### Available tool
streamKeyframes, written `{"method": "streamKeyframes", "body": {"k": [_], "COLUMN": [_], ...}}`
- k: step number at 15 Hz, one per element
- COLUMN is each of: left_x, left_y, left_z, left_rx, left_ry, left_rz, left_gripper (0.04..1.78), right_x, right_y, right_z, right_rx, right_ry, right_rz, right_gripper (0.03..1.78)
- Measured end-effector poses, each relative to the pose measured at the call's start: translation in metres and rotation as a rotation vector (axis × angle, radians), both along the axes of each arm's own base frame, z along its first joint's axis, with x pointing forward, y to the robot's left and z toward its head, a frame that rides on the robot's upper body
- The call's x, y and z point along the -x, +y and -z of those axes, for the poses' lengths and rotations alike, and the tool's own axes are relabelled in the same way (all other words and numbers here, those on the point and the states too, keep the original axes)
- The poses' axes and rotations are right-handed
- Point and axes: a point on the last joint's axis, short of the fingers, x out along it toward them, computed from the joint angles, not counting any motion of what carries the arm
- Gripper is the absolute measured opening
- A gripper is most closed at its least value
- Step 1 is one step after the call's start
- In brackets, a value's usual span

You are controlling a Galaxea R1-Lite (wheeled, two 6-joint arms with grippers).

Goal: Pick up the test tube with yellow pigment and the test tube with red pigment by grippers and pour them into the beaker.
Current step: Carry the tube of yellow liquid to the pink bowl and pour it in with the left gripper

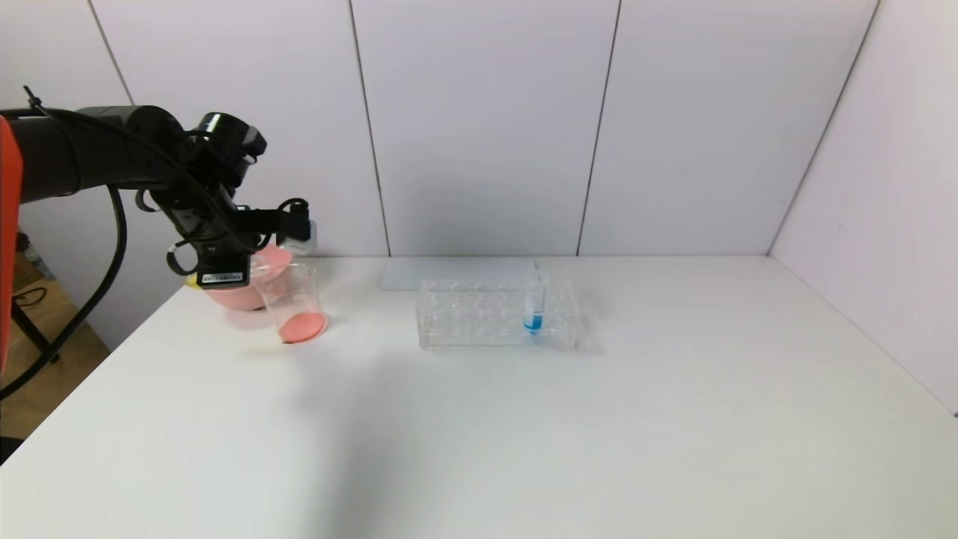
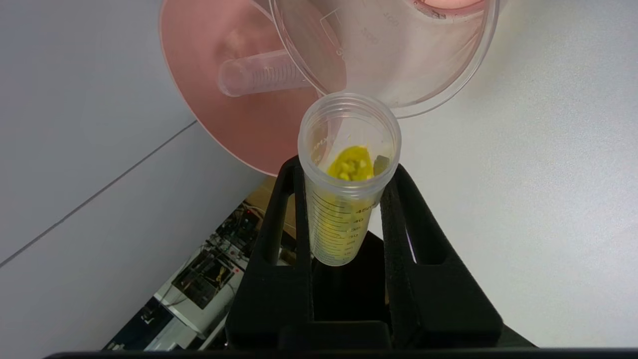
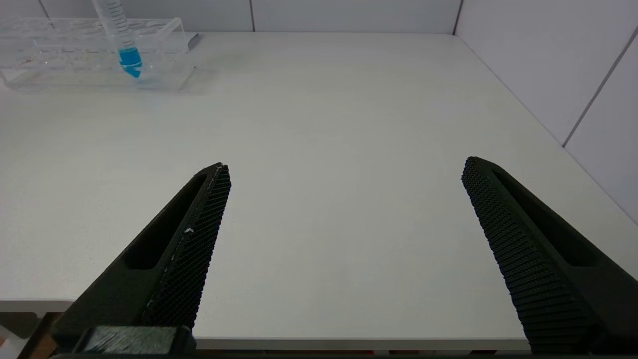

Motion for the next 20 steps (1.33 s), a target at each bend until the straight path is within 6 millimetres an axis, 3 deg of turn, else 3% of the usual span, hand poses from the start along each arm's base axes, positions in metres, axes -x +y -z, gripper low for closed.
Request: {"method": "streamKeyframes", "body": {"k": [20], "left_x": [-0.0075], "left_y": [-0.0097], "left_z": [0.0103], "left_rx": [-0.111], "left_ry": [0.008], "left_rz": [-0.023], "left_gripper": [0.43], "right_x": [0.0], "right_y": [0.0], "right_z": [0.0], "right_rx": [0.0], "right_ry": [0.0], "right_rz": [0.0], "right_gripper": [1.7]}}
